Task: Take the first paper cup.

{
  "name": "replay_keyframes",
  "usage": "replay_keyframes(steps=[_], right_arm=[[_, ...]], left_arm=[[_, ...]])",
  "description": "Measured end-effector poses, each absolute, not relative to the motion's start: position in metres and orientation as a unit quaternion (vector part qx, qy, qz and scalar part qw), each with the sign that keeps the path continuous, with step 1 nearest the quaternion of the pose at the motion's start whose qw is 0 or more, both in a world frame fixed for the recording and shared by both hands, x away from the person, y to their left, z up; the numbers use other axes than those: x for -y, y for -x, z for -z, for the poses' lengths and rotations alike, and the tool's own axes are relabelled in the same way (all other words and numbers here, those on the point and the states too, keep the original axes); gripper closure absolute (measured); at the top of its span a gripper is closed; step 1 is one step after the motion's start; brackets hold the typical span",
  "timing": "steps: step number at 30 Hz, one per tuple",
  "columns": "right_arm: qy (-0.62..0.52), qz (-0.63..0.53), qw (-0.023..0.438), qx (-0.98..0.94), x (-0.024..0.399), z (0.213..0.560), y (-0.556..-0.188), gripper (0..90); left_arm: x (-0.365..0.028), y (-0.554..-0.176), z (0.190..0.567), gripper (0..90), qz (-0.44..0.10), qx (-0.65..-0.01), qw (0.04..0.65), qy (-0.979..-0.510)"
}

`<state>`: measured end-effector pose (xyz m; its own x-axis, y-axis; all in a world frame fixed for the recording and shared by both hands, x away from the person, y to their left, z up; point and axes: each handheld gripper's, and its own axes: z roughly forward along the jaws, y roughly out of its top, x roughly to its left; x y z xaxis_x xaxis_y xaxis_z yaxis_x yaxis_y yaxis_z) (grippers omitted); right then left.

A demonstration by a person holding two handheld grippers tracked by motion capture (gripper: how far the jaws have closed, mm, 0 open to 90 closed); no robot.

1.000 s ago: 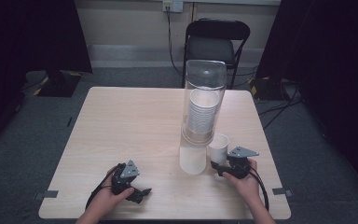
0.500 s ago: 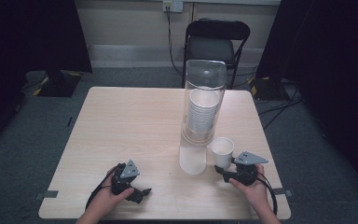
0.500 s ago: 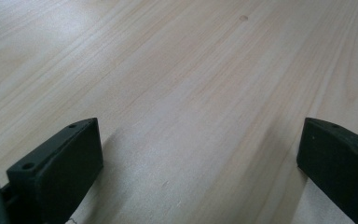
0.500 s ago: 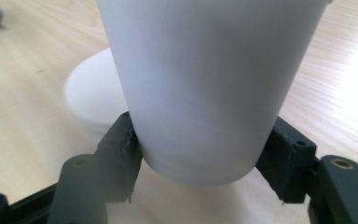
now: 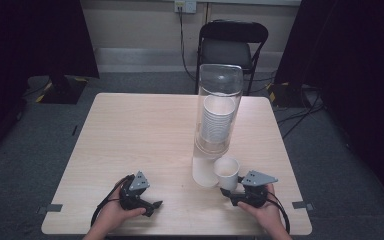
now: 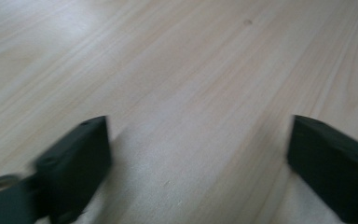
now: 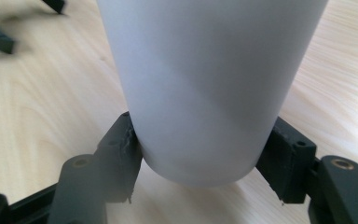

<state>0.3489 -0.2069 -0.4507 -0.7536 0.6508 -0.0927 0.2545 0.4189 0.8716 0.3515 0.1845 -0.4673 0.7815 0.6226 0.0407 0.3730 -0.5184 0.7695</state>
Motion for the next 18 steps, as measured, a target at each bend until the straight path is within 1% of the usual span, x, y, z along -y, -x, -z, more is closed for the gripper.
replay_keyframes(steps=[1,2,3,4,6,8,11,12,13,15,18], right_arm=[[-0.266,-0.467,0.211,-0.816,0.201,0.451,-0.348,36.9],[-0.266,-0.467,0.211,-0.816,0.201,0.451,-0.348,36.9],[-0.252,-0.467,0.214,-0.82,0.194,0.452,-0.347,36.9],[-0.252,-0.467,0.214,-0.82,0.194,0.452,-0.347,36.9],[-0.242,-0.468,0.211,-0.823,0.188,0.452,-0.346,36.9],[-0.235,-0.471,0.207,-0.825,0.182,0.452,-0.347,36.9],[-0.22,-0.475,0.208,-0.826,0.173,0.45,-0.346,36.9],[-0.22,-0.475,0.208,-0.826,0.173,0.45,-0.346,36.9],[-0.212,-0.474,0.206,-0.829,0.167,0.45,-0.346,36.9],[-0.208,-0.472,0.208,-0.831,0.165,0.45,-0.347,36.9],[-0.189,-0.464,0.209,-0.84,0.157,0.452,-0.347,36.8]], left_arm=[[-0.184,-0.35,0.458,24.7,-0.141,-0.295,0.416,-0.849],[-0.184,-0.35,0.458,18.5,-0.141,-0.295,0.416,-0.849],[-0.182,-0.348,0.447,15.8,-0.154,-0.299,0.434,-0.836],[-0.182,-0.348,0.447,16.4,-0.154,-0.299,0.434,-0.836],[-0.178,-0.346,0.435,16.5,-0.138,-0.303,0.46,-0.823],[-0.176,-0.344,0.427,16.2,-0.129,-0.303,0.472,-0.818],[-0.171,-0.342,0.416,16.1,-0.114,-0.293,0.483,-0.817],[-0.17,-0.342,0.413,16.1,-0.106,-0.294,0.487,-0.816],[-0.166,-0.343,0.408,16.1,-0.087,-0.295,0.498,-0.811],[-0.163,-0.344,0.405,16.5,-0.079,-0.298,0.499,-0.81],[-0.156,-0.346,0.397,19.3,-0.072,-0.297,0.511,-0.803]])
